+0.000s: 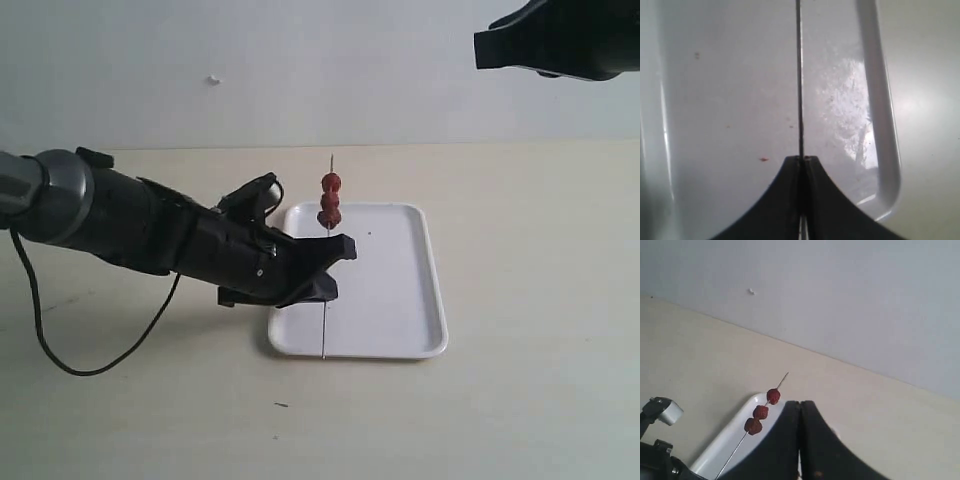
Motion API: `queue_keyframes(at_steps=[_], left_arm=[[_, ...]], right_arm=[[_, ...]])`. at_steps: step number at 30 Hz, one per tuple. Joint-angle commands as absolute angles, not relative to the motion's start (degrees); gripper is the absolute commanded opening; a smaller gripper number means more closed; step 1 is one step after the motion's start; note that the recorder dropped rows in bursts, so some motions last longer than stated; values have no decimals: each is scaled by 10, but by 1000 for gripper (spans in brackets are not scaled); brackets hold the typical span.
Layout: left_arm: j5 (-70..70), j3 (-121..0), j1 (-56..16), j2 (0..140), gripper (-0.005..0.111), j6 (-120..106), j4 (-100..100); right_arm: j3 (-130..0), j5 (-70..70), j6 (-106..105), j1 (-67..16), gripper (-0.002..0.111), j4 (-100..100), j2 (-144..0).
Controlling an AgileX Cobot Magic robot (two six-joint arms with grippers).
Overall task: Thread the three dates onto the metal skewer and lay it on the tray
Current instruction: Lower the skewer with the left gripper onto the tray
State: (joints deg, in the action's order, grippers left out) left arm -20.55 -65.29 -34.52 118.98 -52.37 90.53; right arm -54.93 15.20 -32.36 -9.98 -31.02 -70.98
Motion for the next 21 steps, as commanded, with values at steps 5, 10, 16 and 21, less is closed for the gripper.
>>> queue_keyframes(at_steps=[5,10,16,21], left_arm=[[-232,-668,-349,1187,0,-389,753],[-246,-678,-349,1188,0,-352,705],[-295,-742,-349,1223,0,-263,626],[-309,-773,-349,1246,0,-250,618]], right_arm=[[-546,158,-339,-100,0,-353,-707],[-546,163,-346,-100,0,-361,-707],[-546,168,-345,-100,0,-365,-707],[-546,168,-346,-100,0,-365,-707]])
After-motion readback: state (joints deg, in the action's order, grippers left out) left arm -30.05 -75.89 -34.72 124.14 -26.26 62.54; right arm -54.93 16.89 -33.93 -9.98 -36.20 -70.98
